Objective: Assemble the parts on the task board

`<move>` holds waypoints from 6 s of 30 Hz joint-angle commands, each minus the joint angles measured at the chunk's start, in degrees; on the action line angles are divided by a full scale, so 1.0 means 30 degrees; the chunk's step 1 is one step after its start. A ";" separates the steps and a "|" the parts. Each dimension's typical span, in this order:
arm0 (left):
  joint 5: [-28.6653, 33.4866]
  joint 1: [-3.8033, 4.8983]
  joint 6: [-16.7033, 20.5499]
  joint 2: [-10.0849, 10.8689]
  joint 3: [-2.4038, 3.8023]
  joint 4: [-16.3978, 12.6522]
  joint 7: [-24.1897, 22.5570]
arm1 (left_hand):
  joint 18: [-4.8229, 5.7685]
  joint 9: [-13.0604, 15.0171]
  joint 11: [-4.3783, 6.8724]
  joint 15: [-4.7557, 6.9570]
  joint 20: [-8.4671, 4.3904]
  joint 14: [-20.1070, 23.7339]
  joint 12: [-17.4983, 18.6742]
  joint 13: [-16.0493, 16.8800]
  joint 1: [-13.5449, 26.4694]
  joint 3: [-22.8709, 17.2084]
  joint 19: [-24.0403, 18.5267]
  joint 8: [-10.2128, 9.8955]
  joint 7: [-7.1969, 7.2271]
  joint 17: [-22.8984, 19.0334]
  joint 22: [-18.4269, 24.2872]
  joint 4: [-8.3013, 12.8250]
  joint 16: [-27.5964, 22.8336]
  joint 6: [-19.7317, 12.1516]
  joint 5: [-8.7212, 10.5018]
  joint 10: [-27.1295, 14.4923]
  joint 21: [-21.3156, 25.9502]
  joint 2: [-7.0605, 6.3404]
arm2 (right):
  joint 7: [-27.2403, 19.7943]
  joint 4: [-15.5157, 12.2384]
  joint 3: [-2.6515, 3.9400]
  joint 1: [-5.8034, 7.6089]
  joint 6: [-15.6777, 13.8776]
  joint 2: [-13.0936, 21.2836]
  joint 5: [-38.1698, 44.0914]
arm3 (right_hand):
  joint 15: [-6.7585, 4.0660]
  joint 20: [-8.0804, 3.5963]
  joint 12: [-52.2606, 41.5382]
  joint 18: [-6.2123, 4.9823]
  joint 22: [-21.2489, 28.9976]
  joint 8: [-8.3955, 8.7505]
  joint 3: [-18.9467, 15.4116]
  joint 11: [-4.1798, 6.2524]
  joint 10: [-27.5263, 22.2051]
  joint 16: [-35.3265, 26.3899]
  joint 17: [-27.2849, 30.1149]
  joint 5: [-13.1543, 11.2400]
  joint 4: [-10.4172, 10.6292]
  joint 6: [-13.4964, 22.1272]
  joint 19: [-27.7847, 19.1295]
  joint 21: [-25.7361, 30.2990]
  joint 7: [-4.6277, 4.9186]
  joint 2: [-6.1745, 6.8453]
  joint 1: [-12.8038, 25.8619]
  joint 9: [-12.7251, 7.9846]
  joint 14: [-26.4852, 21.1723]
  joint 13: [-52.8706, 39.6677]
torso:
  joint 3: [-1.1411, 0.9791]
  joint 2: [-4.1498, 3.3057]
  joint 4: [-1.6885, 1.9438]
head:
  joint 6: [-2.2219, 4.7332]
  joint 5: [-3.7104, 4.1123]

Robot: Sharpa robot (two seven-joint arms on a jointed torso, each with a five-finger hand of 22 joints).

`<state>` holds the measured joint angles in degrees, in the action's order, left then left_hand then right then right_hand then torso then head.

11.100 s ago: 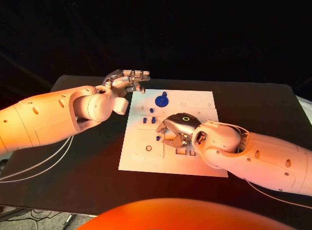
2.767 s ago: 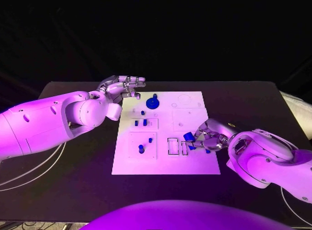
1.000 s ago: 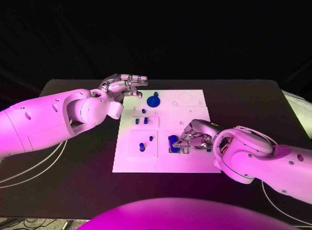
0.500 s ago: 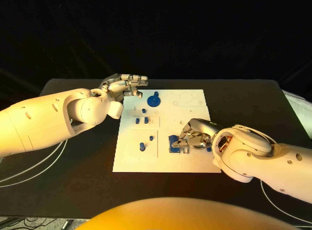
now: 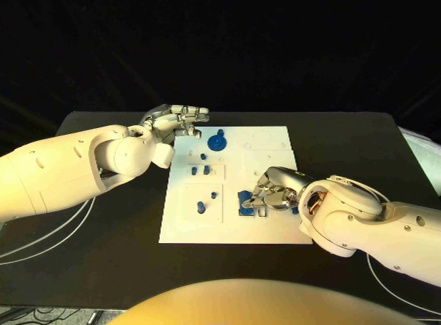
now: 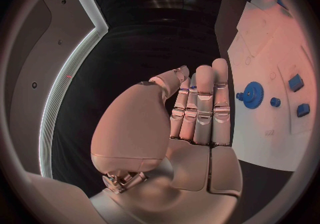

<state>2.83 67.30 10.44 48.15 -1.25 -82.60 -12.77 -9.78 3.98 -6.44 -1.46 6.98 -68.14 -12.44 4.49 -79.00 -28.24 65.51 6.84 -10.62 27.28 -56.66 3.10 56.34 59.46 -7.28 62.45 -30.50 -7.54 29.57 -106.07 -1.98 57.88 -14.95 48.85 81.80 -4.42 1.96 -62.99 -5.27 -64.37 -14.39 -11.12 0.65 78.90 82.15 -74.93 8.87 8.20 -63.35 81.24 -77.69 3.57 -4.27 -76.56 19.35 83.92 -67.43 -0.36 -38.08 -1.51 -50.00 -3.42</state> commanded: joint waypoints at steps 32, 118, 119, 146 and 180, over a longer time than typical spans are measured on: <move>-0.0108 0.0002 -0.0425 -0.0028 0.0006 0.0065 -0.0010 | -0.0216 -0.0027 -0.0047 0.0035 -0.0027 0.0144 -0.0143 -0.0035 0.0000 0.0128 -0.0138 0.0060 -0.0062 -0.0053 0.0039 0.0016 -0.0088 -0.0099 0.0007 -0.0184 0.0078 0.0265 | -0.1885 -0.0581 -0.0048 -0.0066 0.0710 0.0854 0.0233 | -0.0146 -0.0161 0.0022 0.0190 -0.0145 0.0023 -0.0042 0.0145 0.0096 0.0141 -0.0464 -0.0059 -0.0513 -0.0073 0.0057 -0.0144 -0.0091 0.0280 -0.0498 0.0240 0.1246 -0.0051 | 0.0005 0.0014 0.0034 | 0.0001 0.0086; -0.0184 -0.0028 -0.0575 0.0037 -0.0015 0.0055 0.0002 | -0.0214 -0.0030 -0.0059 0.0026 -0.0020 0.0177 -0.0202 -0.0045 -0.0007 0.0159 -0.0157 0.0069 -0.0075 -0.0101 0.0055 0.0046 -0.0095 -0.0133 0.0006 -0.0244 0.0108 0.0284 | 0.1191 -0.0321 -0.0143 0.0253 0.1002 0.3947 0.2744 | 0.0289 0.0232 0.3101 0.0153 -0.0060 0.1810 0.1224 -0.0387 -0.1142 -0.0182 -0.0192 0.0537 0.0192 0.0816 -0.0126 -0.0023 0.0546 0.0135 0.0300 -0.0160 0.1149 0.1879 | -0.0006 0.0012 0.0000 | 0.0087 0.0609; -0.0184 -0.0031 -0.0578 0.0043 -0.0016 0.0051 0.0001 | -0.0214 -0.0030 -0.0059 0.0026 -0.0020 0.0177 -0.0202 -0.0045 -0.0007 0.0159 -0.0157 0.0069 -0.0075 -0.0101 0.0055 0.0046 -0.0095 -0.0133 0.0006 -0.0244 0.0108 0.0284 | 0.1241 -0.0239 -0.0147 0.0201 0.1191 0.3888 0.2866 | 0.0284 0.0228 0.3124 0.0149 -0.0037 0.1832 0.1199 -0.0385 -0.1141 -0.0197 -0.0175 0.0525 0.0301 0.0772 -0.0136 -0.0010 0.0538 0.0205 0.0391 -0.0170 0.1146 0.1899 | -0.0004 0.0008 0.0010 | 0.0084 0.0605; -0.0276 -0.0058 -0.0606 0.0065 -0.0023 0.0078 0.0000 | -0.0214 -0.0030 -0.0059 0.0026 -0.0020 0.0177 -0.0202 -0.0045 -0.0007 0.0159 -0.0157 0.0069 -0.0075 -0.0101 0.0055 0.0046 -0.0095 -0.0133 0.0006 -0.0244 0.0108 0.0284 | 0.1405 0.0090 -0.0174 -0.0186 0.3622 0.3009 0.5060 | -0.0023 -0.0053 0.3194 0.0177 -0.0223 0.1898 0.2804 -0.0043 -0.1117 -0.0208 -0.0297 0.0260 -0.0871 -0.0037 -0.0079 -0.0058 0.0185 0.0406 -0.2515 -0.0123 0.1176 0.1908 | 0.0008 0.0018 -0.0005 | 0.0043 0.0597; -0.0278 -0.0078 -0.0726 0.0016 -0.0023 0.0089 -0.0075 | -0.0217 -0.0027 -0.0053 0.0024 -0.0015 0.0205 -0.0294 -0.0051 -0.0032 0.0187 -0.0174 0.0102 -0.0063 -0.0157 0.0071 0.0089 -0.0090 -0.0142 -0.0002 -0.0288 0.0138 0.0330 | 0.0814 -0.0831 -0.0105 -0.0148 -0.1738 0.2542 -0.0606 | -0.0106 -0.0153 0.1996 0.0313 -0.1018 0.2325 0.7595 0.0076 -0.0067 0.0153 -0.0984 0.3786 0.0456 -0.0684 0.0279 -0.0477 0.0036 0.1716 0.0813 -0.0089 0.1319 0.0881 | -0.0002 0.0008 -0.0014 | 0.0026 0.0459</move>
<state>2.20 67.07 9.50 48.32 -1.35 -82.29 -12.45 -9.79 3.97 -6.63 -1.37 6.97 -67.99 -13.10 4.40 -79.00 -28.00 65.52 6.84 -10.82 26.86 -56.50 3.34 56.34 59.25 -7.28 61.84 -30.29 -7.08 32.87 -108.47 -2.30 57.44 -17.37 56.61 84.65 -4.43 1.44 -56.80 -5.28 -67.33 -7.23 11.27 0.86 78.29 82.39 -74.94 20.02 9.57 -64.63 81.77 -78.79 3.96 0.88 -74.53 18.51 83.93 -64.74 -0.34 -38.03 -1.46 -49.87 -2.00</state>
